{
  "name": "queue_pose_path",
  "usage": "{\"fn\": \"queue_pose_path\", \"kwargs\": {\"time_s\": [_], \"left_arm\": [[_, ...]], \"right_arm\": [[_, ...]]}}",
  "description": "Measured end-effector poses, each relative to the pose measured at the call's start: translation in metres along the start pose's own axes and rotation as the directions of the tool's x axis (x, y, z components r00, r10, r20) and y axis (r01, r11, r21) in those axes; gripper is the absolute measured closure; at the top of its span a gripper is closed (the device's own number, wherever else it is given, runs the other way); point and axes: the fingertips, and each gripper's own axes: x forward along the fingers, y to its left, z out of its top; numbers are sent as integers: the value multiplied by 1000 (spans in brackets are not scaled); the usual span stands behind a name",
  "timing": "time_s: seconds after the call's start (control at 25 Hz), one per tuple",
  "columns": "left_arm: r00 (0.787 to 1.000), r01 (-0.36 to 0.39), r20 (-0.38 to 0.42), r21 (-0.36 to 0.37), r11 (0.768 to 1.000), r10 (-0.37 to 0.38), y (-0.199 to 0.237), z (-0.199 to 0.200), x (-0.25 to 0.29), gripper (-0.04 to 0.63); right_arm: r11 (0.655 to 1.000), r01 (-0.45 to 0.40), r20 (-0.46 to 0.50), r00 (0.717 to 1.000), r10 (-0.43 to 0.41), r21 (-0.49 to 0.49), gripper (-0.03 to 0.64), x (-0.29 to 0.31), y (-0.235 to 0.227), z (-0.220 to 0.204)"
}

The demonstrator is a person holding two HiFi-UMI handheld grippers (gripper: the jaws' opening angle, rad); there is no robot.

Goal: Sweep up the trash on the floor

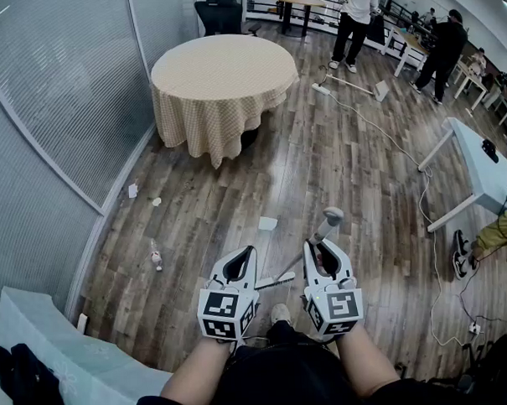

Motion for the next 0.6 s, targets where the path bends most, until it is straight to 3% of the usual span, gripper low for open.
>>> {"fn": "queue_pose_path", "kwargs": {"time_s": [0.2,0.6], "left_arm": [[1000,3,-8,5,1000,-3,-6,2,12,600],[1000,-4,-29,19,1000,5,-11,1,30,600]], "right_arm": [[999,36,5,999,-36,-1,532,3,-20,0],[1000,26,-7,1000,-26,-17,534,13,-36,-12]]}}
